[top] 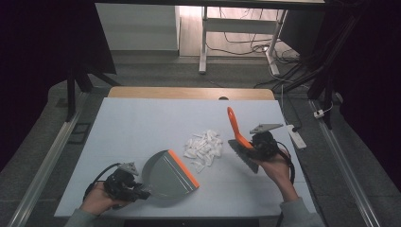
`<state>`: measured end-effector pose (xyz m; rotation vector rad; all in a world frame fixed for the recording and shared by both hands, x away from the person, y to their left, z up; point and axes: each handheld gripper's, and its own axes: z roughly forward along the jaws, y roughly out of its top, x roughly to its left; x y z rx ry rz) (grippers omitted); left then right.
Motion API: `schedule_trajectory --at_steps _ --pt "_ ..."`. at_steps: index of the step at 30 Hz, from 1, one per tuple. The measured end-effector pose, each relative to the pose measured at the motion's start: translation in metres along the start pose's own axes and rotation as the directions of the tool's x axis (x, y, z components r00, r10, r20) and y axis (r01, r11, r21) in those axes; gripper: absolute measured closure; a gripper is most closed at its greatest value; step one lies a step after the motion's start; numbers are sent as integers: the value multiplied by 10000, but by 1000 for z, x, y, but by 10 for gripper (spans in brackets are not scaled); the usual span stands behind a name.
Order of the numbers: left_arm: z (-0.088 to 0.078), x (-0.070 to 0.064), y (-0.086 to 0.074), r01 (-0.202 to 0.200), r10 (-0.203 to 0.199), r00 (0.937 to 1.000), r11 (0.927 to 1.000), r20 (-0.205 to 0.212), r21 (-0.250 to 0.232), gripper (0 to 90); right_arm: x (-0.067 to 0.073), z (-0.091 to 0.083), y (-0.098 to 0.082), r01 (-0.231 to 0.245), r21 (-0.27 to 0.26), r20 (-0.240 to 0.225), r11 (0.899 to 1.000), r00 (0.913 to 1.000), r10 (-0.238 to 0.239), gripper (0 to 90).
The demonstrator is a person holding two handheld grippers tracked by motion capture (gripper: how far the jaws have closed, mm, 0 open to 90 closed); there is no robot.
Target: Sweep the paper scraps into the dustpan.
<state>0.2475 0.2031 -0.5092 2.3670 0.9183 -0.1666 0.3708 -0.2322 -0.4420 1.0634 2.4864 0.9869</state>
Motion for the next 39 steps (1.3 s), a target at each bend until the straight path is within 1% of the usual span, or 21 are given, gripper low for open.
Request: schedule_trajectory --at_steps 1,2,3,4,5,7,8,9,10,12,14,15,18,19,22,28,30,35,37,38,39 --pt "0 0 1 12 -12 10000 10000 0 -13 610 0 0 0 0 0 0 10000 10000 0 705" --pt "1 1 2 17 -17 10000 10000 10 -5 610 -5 11 8 -131 49 145 9999 9998 131 705" --pt "1 1 3 3 -3 10000 10000 24 3 610 -5 11 8 -131 49 145 9999 9998 131 705" --pt "1 2 4 -55 55 10000 10000 27 16 611 -10 22 16 -249 102 416 9996 9988 245 705" --pt "2 2 5 -70 70 10000 10000 27 33 611 -13 26 20 -363 16 582 9993 9977 362 705" --pt "3 3 6 -102 102 9999 9999 96 43 611 -16 30 24 -483 -37 714 9988 9963 484 705" --pt "3 4 6 -115 114 9999 9999 123 56 610 -21 39 32 -685 -190 789 9975 9944 698 705" --pt "4 5 6 -119 118 9998 9999 156 53 611 -23 44 36 -725 -269 829 9970 9938 745 705" --pt "4 6 6 -116 115 9998 9999 171 48 611 -23 44 36 -725 -269 829 9970 9938 745 705" --pt "4 6 5 -122 121 9998 9999 175 39 611 -25 53 43 -727 -234 970 9971 9925 746 705" --pt "3 6 6 -183 182 9997 9998 143 82 611 -27 65 53 -500 -37 1020 9987 9935 501 705" --pt "4 5 5 -157 156 9998 9999 133 56 611 -27 65 53 -500 -37 1020 9987 9935 501 705" --pt "4 5 5 -161 160 9998 9999 122 45 611 -27 79 62 -234 287 984 9993 9949 204 705" --pt "4 5 5 -156 155 9998 9999 119 42 611 -27 79 62 -234 287 984 9993 9949 204 705" --pt "4 5 5 -113 112 9998 9999 134 33 611 -29 91 64 -165 449 953 9989 9954 122 705" --pt "4 5 5 -148 147 9998 9999 119 25 611 -31 103 66 -287 636 789 9976 9966 236 705" --pt "4 6 5 -146 146 9998 9999 125 16 611 -29 109 67 -234 694 728 9973 9972 183 705" --pt "4 6 5 -81 81 9998 10000 156 -17 611 -24 113 70 -36 833 597 9965 9982 -14 705" --pt "4 7 4 -81 81 9998 10000 192 -17 610 -20 116 70 94 918 518 9957 9986 -142 705" --pt "4 7 4 -32 32 9998 10000 194 -36 610 -17 117 71 291 964 409 9949 9986 -332 706" --pt "4 7 4 -19 19 9998 10000 201 -37 610 -17 117 71 291 964 409 9949 9986 -332 706"
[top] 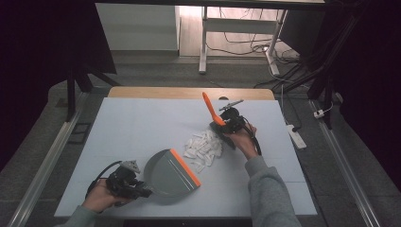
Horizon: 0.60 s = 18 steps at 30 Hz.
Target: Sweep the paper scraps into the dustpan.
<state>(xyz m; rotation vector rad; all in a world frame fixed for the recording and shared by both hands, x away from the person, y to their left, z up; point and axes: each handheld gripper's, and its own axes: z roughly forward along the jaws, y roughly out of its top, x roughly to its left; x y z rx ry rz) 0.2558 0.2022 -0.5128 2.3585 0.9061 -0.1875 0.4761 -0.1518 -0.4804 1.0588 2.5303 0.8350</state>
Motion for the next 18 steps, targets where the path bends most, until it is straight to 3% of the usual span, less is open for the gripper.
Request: schedule_trajectory --at_steps 13,18 --pt "0 1 0 68 -68 10000 10000 65 -30 610 31 3 1 924 233 -501 9955 9946 -911 705" --pt "0 1 0 71 -71 10000 10000 69 -31 611 37 2 0 996 178 -588 9949 9934 -984 705"
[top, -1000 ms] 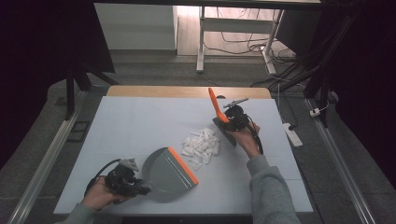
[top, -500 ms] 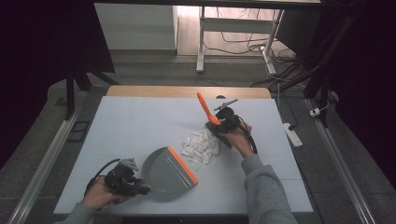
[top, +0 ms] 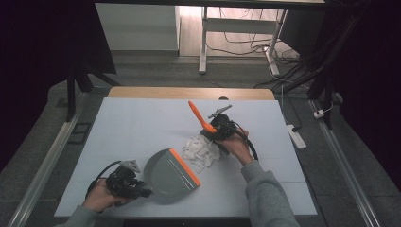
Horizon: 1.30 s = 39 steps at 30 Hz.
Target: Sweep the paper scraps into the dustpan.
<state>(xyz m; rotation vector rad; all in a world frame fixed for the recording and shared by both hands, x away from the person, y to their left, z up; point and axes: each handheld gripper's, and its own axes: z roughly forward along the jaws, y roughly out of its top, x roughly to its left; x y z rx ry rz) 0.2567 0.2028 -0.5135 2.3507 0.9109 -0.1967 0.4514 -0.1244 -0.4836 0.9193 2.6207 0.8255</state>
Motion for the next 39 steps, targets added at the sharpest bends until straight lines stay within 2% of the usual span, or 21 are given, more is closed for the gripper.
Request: schedule_trajectory --at_steps 8,14,25,29,39 --pt "0 0 0 43 -43 10000 10000 17 -6 610 10 -3 -4 -60 -144 -362 9999 9993 55 705" --pt "1 0 0 68 -68 10000 10000 18 -16 611 24 -3 -5 208 -171 -513 9996 9985 -216 705" --pt "1 0 0 99 -99 9999 9999 20 -33 610 52 -1 -4 686 -347 -1101 9970 9913 -720 705" --pt "1 0 0 104 -104 9999 9999 23 -35 610 60 0 -3 987 -359 -936 9945 9904 -1017 705" --pt "1 0 0 121 -121 9999 9999 7 -53 611 66 -1 -5 817 -610 -1251 9948 9882 -888 705"
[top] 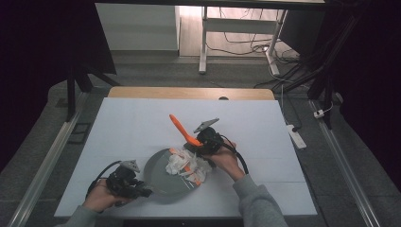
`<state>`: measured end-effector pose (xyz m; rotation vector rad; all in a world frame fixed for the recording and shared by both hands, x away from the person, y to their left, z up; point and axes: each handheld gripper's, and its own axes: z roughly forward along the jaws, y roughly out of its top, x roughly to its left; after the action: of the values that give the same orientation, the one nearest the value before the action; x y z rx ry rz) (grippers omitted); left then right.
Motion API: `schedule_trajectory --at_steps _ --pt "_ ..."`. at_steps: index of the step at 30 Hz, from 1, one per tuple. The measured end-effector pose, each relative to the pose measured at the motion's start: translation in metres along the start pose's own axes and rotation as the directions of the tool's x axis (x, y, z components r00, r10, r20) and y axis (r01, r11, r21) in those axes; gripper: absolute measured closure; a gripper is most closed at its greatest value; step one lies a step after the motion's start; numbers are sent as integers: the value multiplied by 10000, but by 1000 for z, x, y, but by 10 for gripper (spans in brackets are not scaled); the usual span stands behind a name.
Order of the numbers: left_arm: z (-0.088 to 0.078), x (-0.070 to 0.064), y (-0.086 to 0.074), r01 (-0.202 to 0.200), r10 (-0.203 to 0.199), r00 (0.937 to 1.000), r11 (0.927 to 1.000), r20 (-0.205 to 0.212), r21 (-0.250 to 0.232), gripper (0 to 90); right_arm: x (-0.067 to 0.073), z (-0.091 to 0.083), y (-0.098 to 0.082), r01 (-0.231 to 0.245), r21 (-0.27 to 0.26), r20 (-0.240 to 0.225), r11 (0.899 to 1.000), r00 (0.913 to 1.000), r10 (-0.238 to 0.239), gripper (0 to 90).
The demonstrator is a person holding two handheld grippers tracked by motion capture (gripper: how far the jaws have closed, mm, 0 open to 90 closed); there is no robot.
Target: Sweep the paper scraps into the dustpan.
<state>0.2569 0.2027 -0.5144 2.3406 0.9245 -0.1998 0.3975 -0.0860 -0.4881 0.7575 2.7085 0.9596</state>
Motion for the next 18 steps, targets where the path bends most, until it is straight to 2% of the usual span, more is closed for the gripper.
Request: schedule_trajectory --at_steps 5,18 --pt "0 0 0 -6 6 10000 10000 -10 11 610 6 1 -2 230 -108 50 9997 9997 -230 705" --pt "0 0 -1 -3 3 10000 10000 -57 -12 611 14 3 0 325 11 -25 9995 9995 -325 705"
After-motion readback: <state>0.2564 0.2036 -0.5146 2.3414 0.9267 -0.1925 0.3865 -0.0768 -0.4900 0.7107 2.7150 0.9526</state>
